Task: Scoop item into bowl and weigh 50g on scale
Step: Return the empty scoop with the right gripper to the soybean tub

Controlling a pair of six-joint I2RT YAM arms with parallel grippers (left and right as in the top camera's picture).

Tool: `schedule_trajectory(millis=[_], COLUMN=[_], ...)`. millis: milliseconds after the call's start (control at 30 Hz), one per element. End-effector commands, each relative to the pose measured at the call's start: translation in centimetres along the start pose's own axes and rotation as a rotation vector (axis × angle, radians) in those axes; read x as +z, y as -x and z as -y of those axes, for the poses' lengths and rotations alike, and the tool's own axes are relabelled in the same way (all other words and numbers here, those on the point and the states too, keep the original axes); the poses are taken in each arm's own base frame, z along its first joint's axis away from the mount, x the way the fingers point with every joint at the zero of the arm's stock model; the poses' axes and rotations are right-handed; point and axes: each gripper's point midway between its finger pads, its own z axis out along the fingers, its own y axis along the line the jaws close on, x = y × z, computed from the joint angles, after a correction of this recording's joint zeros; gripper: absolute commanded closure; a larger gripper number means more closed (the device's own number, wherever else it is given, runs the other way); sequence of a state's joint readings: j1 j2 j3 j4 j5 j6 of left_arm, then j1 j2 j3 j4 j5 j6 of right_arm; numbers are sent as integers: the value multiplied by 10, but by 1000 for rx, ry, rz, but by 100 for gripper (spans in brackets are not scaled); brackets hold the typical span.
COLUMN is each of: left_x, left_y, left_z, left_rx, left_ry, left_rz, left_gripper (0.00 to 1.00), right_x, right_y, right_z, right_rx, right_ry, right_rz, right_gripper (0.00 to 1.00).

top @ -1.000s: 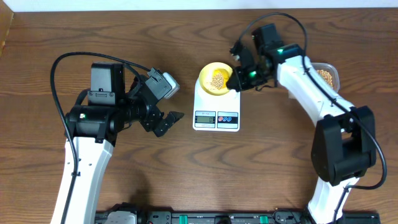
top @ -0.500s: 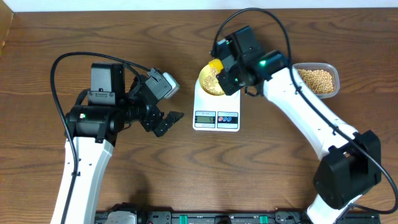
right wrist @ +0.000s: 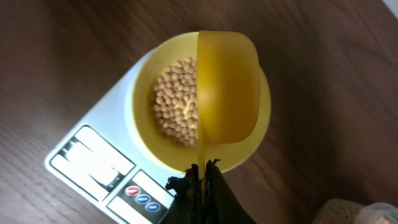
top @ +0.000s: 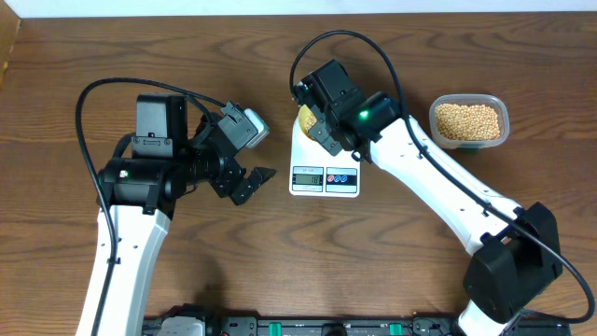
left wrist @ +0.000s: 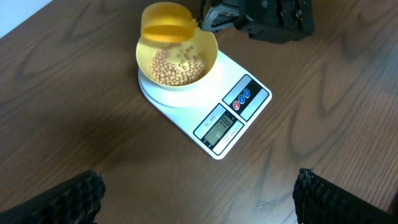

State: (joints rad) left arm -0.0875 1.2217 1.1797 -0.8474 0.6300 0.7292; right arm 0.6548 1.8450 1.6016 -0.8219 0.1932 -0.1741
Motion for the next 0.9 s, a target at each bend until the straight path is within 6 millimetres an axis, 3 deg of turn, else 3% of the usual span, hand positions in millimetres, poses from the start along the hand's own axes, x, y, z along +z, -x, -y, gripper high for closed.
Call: schedule_trajectory(millis=[0, 133, 267, 433, 533, 667, 867], left_x=[-3, -3, -3, -3, -3, -3, -3], left_y=[5, 5, 5, 5, 5, 5, 5], left_z=[-1, -1, -1, -1, -1, -1, -1], left_rx=[-7, -7, -8, -8, -8, -7, -8], left_ry=[3, 3, 3, 3, 3, 3, 3], left_rz=[15, 15, 15, 15, 15, 15, 15], left_gripper=[1, 1, 1, 1, 1, 1, 1], right_x=[-15, -18, -33, -65, -85, -105, -106], right_y=[9, 9, 10, -2, -21, -60, -122], right_z=[12, 17, 28, 64, 91, 133, 179], right_rx=[5, 34, 81, 194, 278, 414, 566], right_ry=[-47, -43, 14, 71, 100, 82, 25], right_rz=[36, 42, 82, 126, 133, 99, -19], right_gripper=[99, 99, 99, 99, 99, 99, 99])
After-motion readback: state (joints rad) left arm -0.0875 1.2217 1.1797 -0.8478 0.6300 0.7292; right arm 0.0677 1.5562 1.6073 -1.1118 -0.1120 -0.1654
